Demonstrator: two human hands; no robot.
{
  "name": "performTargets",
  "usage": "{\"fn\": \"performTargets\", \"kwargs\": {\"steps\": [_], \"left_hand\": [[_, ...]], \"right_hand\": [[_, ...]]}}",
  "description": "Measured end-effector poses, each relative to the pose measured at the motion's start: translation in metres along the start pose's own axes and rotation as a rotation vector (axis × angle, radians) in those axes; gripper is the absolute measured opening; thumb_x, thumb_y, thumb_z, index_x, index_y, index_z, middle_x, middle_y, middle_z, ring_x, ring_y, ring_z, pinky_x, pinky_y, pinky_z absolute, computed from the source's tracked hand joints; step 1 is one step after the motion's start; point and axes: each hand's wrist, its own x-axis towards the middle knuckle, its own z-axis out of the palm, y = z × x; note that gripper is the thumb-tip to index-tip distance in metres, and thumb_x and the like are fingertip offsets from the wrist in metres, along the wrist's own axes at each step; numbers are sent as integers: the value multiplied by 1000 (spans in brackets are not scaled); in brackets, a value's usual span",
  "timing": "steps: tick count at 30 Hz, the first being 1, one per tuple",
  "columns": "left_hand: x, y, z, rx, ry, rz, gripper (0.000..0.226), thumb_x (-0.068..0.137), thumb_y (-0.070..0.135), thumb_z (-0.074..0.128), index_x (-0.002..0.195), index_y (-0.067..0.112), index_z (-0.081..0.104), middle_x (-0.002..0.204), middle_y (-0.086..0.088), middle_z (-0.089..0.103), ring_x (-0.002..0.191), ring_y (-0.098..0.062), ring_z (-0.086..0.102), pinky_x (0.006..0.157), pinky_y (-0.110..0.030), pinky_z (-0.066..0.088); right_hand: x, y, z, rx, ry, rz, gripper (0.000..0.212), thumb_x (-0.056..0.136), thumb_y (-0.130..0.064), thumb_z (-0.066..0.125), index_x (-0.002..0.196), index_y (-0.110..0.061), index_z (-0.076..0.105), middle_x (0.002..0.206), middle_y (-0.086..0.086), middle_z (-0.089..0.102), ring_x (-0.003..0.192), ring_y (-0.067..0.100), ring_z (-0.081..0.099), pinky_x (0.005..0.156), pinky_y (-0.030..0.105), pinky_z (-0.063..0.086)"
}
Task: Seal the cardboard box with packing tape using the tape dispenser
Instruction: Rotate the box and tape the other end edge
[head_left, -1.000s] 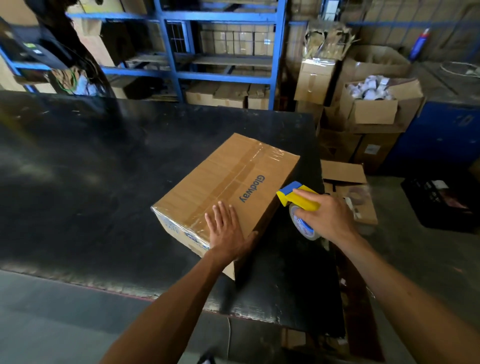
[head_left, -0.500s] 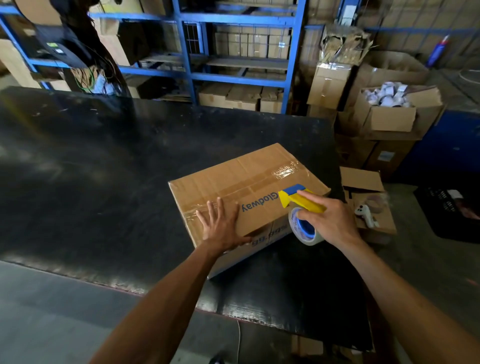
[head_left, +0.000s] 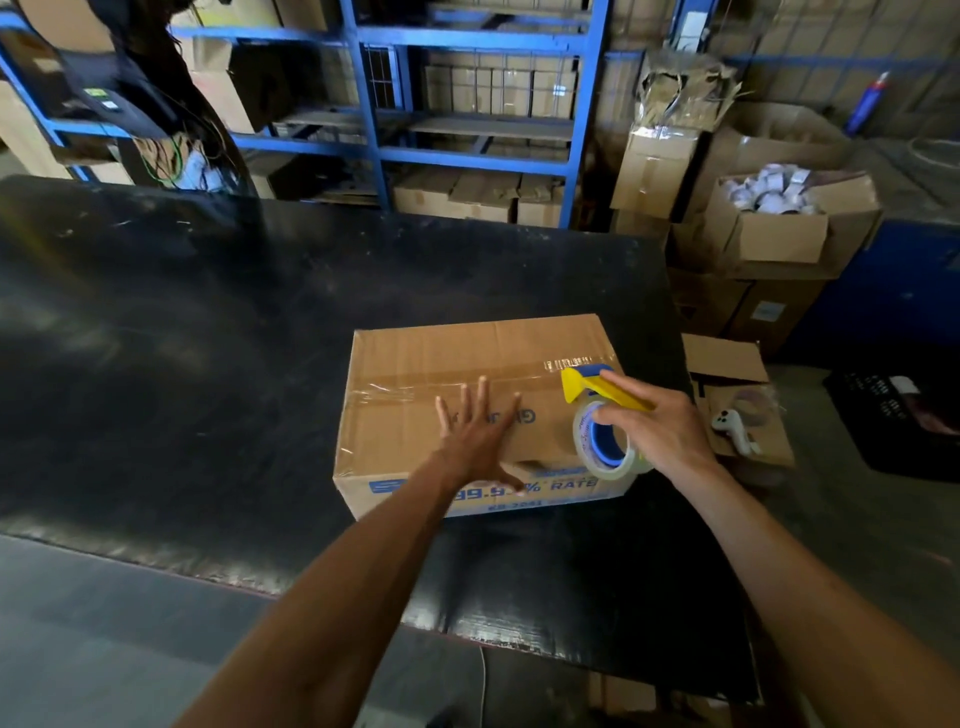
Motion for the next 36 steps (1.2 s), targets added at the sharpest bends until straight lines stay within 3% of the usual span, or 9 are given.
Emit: {"fn": "performTargets", "kwargs": {"steps": [2, 5, 13, 16, 19, 24, 28, 31, 36], "left_hand": [[9, 29, 12, -18, 6, -62, 142, 60, 83, 69, 155, 31, -23, 158, -18, -35, 143, -52, -28, 106, -79, -11], [18, 35, 24, 14, 79, -97, 121, 73, 81, 59, 157, 35, -15, 164, -16, -23, 147, -51, -20, 111, -78, -7], [22, -43, 13, 78, 53, 234, 101, 75, 80, 52, 147, 55, -14, 166, -12, -16, 147, -53, -16, 116, -63, -6], [25, -57, -5, 177, -41, 282, 106, 60, 97, 29, 142, 58, -25, 165, -12, -21, 148, -50, -17, 117, -64, -5], [19, -8, -13, 87, -51, 163, 141, 41, 109, 8, 158, 32, -11, 163, -23, -20, 148, -48, -19, 113, -71, -14], [13, 123, 14, -232, 15, -138, 142, 59, 103, 27, 155, 8, -17, 157, -25, -32, 143, -44, -34, 110, -68, -24], [19, 153, 31, -184, 80, -240, 119, 81, 87, 28, 157, 4, -11, 160, -28, -25, 145, -49, -29, 112, -70, -17], [19, 143, 35, -134, 94, -198, 111, 85, 77, 32, 157, 3, -9, 161, -28, -22, 145, -49, -27, 112, -70, -16], [1, 66, 34, -16, 112, 122, 117, 81, 72, 54, 159, 12, -10, 162, -16, -26, 150, -39, -22, 119, -61, -14]], "right_hand": [[0, 0, -3, 8, -21, 2, 53, 67, -36, 83, 114, -53, 67, 120, -18, 67, 102, 1, 57, 80, 21, 44], [1, 3, -12, 15, 19, 19, 53, 69, -34, 82, 116, -51, 67, 119, -19, 66, 105, 3, 58, 87, 25, 47], [0, 11, -32, 49, 65, 46, 53, 59, -43, 77, 108, -61, 64, 111, -23, 69, 104, 5, 62, 96, 37, 53], [0, 10, -37, 71, 78, 48, 54, 60, -41, 78, 110, -58, 66, 110, -23, 68, 102, 4, 62, 94, 35, 54], [2, 7, -38, 121, 96, 45, 54, 58, -41, 79, 109, -55, 69, 107, -22, 70, 101, 5, 63, 93, 36, 55], [3, 1, -37, 162, 143, 63, 52, 60, -39, 80, 109, -51, 71, 108, -18, 71, 104, 10, 63, 95, 35, 53], [-2, 5, -40, 32, 113, -7, 55, 62, -43, 76, 113, -58, 64, 121, -16, 67, 109, 11, 61, 98, 38, 51], [-5, 14, -40, 20, 100, 9, 53, 64, -44, 76, 112, -61, 62, 116, -19, 67, 106, 10, 60, 97, 40, 52], [-7, 23, -36, 7, 87, 61, 54, 62, -45, 76, 111, -62, 61, 113, -21, 66, 104, 8, 60, 94, 39, 53]]}}
